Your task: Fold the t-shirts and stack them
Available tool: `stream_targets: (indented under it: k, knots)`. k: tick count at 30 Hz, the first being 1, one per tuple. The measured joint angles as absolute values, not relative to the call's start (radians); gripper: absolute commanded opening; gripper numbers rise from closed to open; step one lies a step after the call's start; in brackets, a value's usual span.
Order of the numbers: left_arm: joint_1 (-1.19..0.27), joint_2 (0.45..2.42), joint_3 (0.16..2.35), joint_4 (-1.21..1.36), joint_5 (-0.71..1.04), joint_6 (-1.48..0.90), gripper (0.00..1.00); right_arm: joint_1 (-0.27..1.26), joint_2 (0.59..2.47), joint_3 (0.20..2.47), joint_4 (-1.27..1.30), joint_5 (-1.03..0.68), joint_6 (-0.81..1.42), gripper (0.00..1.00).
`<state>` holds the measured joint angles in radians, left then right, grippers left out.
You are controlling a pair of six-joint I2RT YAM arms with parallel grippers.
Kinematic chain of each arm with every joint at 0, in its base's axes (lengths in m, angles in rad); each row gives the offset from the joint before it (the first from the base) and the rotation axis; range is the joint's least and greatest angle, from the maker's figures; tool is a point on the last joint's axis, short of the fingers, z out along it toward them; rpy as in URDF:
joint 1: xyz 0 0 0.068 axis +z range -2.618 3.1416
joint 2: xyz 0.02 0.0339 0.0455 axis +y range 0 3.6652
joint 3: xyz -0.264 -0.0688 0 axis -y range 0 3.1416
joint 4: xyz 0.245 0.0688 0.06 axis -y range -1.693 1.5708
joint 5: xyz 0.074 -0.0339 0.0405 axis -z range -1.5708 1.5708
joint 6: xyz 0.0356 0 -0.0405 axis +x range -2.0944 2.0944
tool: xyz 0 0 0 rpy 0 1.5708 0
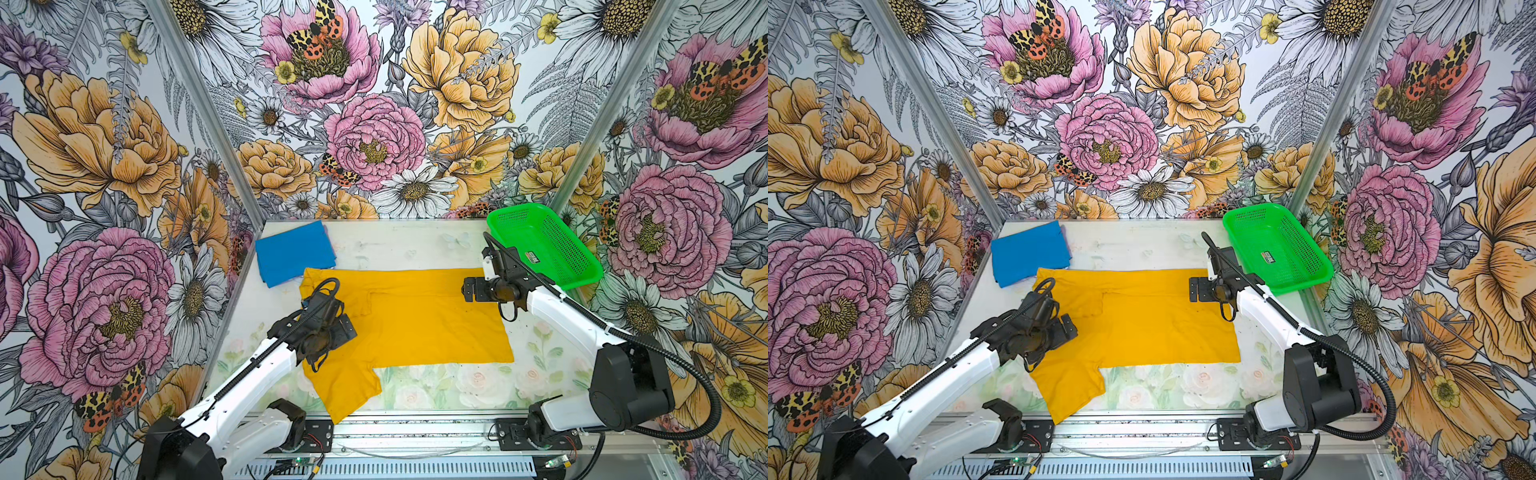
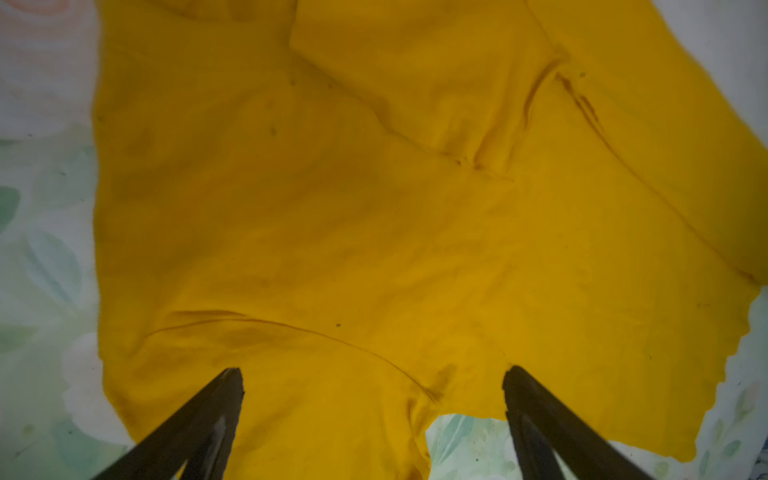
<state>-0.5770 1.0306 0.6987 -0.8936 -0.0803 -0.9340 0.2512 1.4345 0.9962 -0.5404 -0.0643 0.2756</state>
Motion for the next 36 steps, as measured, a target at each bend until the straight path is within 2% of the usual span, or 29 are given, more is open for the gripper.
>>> stream_targets:
  k: [4,9,12,17,20,23,29,31,34,36]
  knots:
    - [-0.801,1.063,0.662,-0.956,-0.081,-1.015,0.87,0.251,1.435,0.996,-0.541,-0.068,0.275,0.99]
    - [-1.019,1.054,0.587,-1.011,-0.045,-1.111,0.61,0.251,1.435,0.996,-0.541,-0.068,0.275,0.99]
    - [-1.129,1.033,0.545,-1.026,-0.027,-1.176,0.51,0.251,1.435,0.996,-0.54,-0.068,0.275,0.99]
    - [-1.288,1.0,0.488,-1.045,-0.012,-1.312,0.5,0.251,1.435,0.996,-0.54,-0.074,0.275,0.99]
    - [-1.342,0.968,0.469,-1.04,-0.01,-1.385,0.55,0.251,1.435,0.995,-0.54,-0.075,0.275,0.99]
    - [-1.352,0.96,0.458,-1.014,-0.014,-1.434,0.63,0.251,1.435,0.995,-0.54,-0.075,0.276,0.99]
    - [-1.353,1.004,0.458,-0.989,-0.045,-1.479,0.62,0.251,1.435,0.995,-0.54,-0.075,0.28,0.99]
    - [-1.353,1.029,0.465,-0.989,-0.053,-1.488,0.55,0.251,1.434,0.989,-0.538,-0.075,0.282,0.99]
    - [-1.35,1.079,0.485,-1.01,-0.061,-1.488,0.28,0.251,1.434,0.978,-0.538,-0.075,0.291,0.99]
    - [-1.349,1.108,0.501,-1.021,-0.077,-1.482,0.16,0.251,1.432,0.97,-0.539,-0.075,0.295,0.99]
